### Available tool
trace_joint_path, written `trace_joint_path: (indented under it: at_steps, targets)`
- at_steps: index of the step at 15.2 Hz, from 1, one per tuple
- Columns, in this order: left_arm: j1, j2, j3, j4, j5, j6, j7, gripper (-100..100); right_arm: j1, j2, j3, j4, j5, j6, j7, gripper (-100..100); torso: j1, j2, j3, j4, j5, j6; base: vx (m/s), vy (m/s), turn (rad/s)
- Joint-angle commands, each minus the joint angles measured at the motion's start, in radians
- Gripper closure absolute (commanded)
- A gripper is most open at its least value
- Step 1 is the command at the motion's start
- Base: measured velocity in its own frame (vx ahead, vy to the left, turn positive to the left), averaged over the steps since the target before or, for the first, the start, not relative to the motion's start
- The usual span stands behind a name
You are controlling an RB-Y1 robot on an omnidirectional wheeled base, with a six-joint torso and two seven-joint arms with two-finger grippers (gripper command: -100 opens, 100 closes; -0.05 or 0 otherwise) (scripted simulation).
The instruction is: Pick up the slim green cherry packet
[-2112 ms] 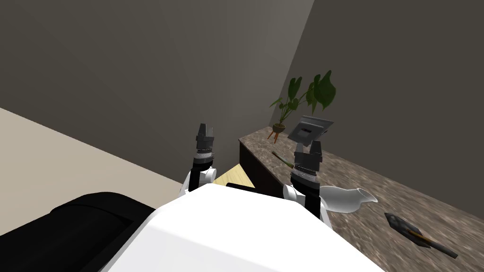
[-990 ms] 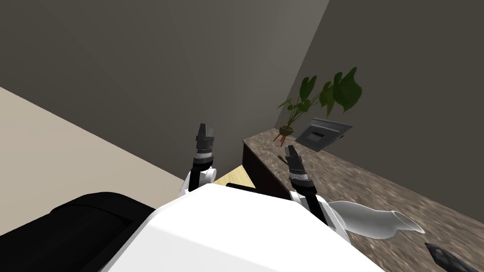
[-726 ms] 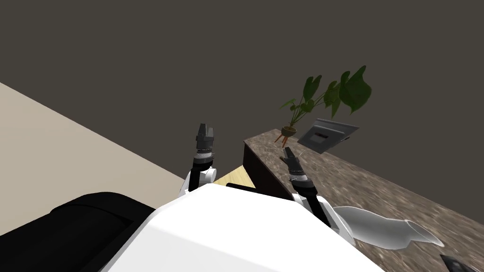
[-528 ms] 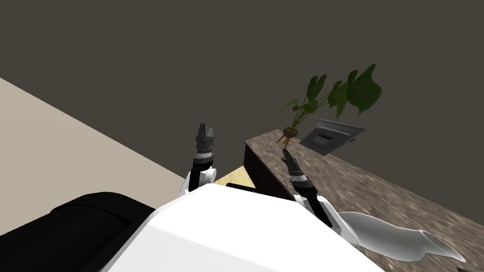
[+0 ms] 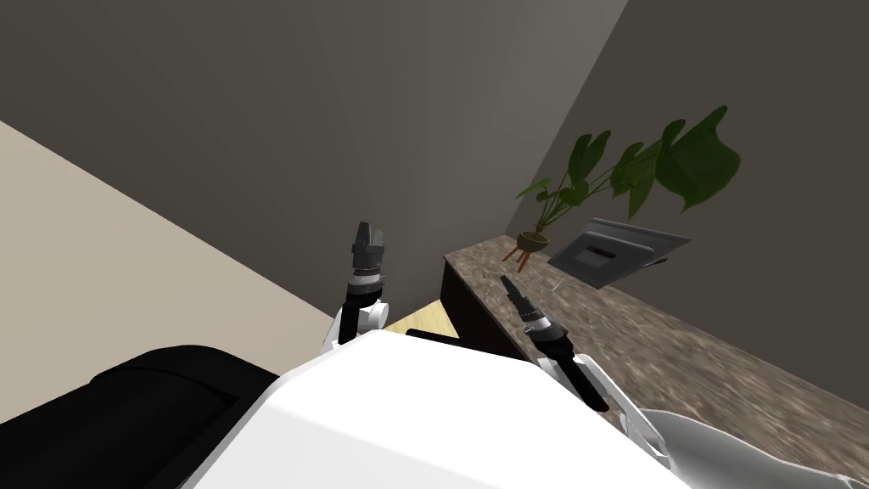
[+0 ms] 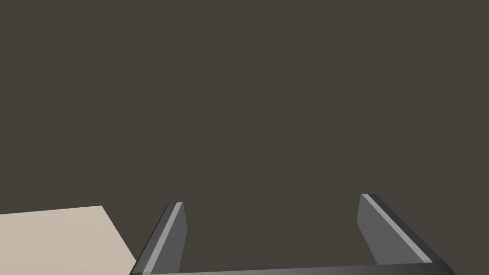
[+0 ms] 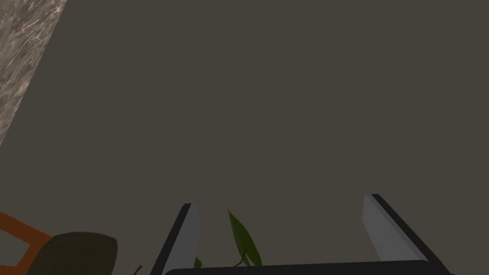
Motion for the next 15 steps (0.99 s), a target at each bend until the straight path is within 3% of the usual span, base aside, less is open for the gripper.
trace_joint_path:
  at_steps: [1,2,4,5,7,8,10,11,13,14,15]
  targets:
    - [0.000,0.000,0.000,0.000,0.000,0.000,0.000,0,0.003,-0.035,0.000,0.009,0.002,0.000,-0.003,-100,0.000,0.000,0.000,0.000,0.000,0.000,0.038,0.016,0.035]
    - [0.000,0.000,0.000,0.000,0.000,0.000,0.000,0,0.007,-0.067,0.010,0.044,0.012,-0.001,-0.004,-100,0.000,0.000,0.000,0.000,0.000,0.000,0.041,0.023,0.095]
    - [0.000,0.000,0.000,0.000,0.000,0.000,0.000,0,0.007,-0.097,0.010,0.044,0.012,-0.001,-0.004,-100,0.000,0.000,0.000,0.000,0.000,0.000,0.036,0.018,0.072]
    - [0.000,0.000,0.000,0.000,0.000,0.000,0.000,0,0.011,-0.127,0.020,0.079,0.023,-0.003,-0.007,-100,0.000,0.000,0.000,0.000,0.000,0.000,0.036,0.021,0.105]
    - [0.000,0.000,0.000,0.000,0.000,0.000,0.000,0,0.011,-0.159,0.020,0.079,0.023,-0.003,-0.007,-100,0.000,0.000,0.000,0.000,0.000,0.000,0.038,0.018,0.080]
    - [0.000,0.000,0.000,0.000,0.000,0.000,0.000,0,0.015,-0.191,0.030,0.116,0.034,-0.005,-0.009,-100,0.000,0.000,0.000,0.000,0.000,0.000,0.046,0.019,0.107]
    - [0.000,0.000,0.000,0.000,0.000,0.000,0.000,0,0.015,-0.221,0.030,0.116,0.034,-0.005,-0.009,-100,0.000,-0.001,0.000,0.000,0.000,0.000,0.045,0.017,0.077]
    - [0.000,0.000,0.000,0.000,0.000,0.000,0.000,0,0.020,-0.253,0.040,0.152,0.045,-0.008,-0.012,-100,0.000,0.000,0.000,0.000,0.000,0.000,0.043,0.023,0.108]
    - [0.000,0.000,0.000,0.000,0.000,0.000,0.000,0,0.020,-0.283,0.040,0.152,0.045,-0.008,-0.012,-100,0.000,0.000,0.000,0.000,0.000,0.000,0.042,0.019,0.087]
    - [0.000,0.000,0.000,0.000,0.000,0.000,0.000,0,0.026,-0.316,0.052,0.189,0.057,-0.010,-0.015,-100,0.000,0.000,0.000,0.000,0.000,0.000,0.046,0.022,0.116]
    - [0.000,0.000,0.000,0.000,0.000,0.000,0.000,0,0.026,-0.334,0.052,0.189,0.057,-0.010,-0.015,-100,0.000,0.000,0.000,0.000,0.000,0.000,0.051,0.022,0.115]
